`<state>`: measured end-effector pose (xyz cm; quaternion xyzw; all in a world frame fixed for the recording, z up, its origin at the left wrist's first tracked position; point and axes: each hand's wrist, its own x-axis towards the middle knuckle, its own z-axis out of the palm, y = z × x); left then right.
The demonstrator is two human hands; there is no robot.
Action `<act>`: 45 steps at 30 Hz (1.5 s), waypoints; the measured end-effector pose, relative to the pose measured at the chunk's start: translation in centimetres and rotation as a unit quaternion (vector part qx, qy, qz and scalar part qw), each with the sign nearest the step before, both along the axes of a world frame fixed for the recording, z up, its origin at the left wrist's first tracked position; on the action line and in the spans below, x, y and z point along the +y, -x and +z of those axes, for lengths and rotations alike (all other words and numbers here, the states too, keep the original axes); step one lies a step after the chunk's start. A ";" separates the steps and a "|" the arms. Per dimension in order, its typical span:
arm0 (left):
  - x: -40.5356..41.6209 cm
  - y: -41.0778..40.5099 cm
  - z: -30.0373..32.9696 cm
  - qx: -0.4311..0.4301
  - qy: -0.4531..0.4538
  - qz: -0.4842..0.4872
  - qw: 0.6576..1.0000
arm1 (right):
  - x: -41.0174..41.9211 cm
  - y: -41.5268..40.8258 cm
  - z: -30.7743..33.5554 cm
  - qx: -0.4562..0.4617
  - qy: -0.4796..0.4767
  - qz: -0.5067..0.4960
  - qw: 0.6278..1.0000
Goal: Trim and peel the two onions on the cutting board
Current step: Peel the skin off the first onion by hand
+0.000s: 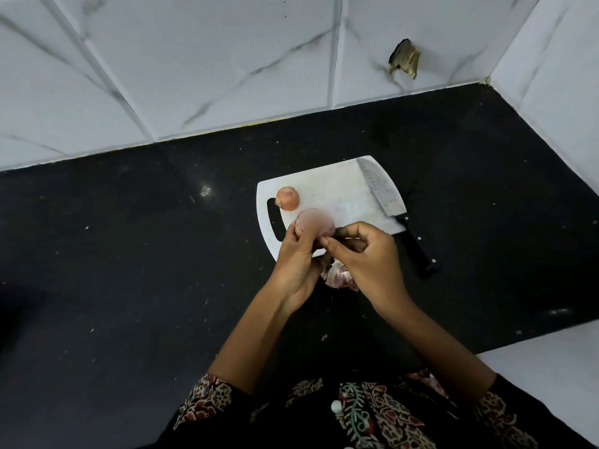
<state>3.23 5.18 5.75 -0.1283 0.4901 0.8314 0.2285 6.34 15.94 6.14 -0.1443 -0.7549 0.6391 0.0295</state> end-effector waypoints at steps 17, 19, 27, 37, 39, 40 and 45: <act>0.1 0.0 -0.6 -0.031 0.019 0.028 0.999 | 0.9 0.4 -0.2 0.016 -0.013 -0.001 1.000; 0.5 -0.1 -0.5 -0.029 0.029 0.038 0.998 | 0.3 0.4 -0.1 0.023 -0.042 0.014 0.999; 0.8 -0.2 -0.7 -0.023 0.033 0.050 0.998 | 0.3 0.8 0.0 0.029 -0.076 0.059 0.995; 0.0 -0.2 -1.1 -0.073 -0.027 0.066 0.995 | 3.3 0.9 -3.2 -0.039 -0.099 -0.096 0.990; -0.2 -0.2 -0.8 -0.075 -0.028 0.059 0.995 | 3.9 0.9 -3.7 -0.067 -0.123 -0.051 0.989; -0.1 -0.2 -0.8 -0.071 -0.024 0.052 0.996 | 3.9 0.9 -3.8 -0.076 -0.134 -0.016 0.988; 0.3 -0.4 -0.6 -0.057 -0.010 0.050 0.997 | 2.1 0.5 -0.6 -0.006 -0.140 0.041 0.989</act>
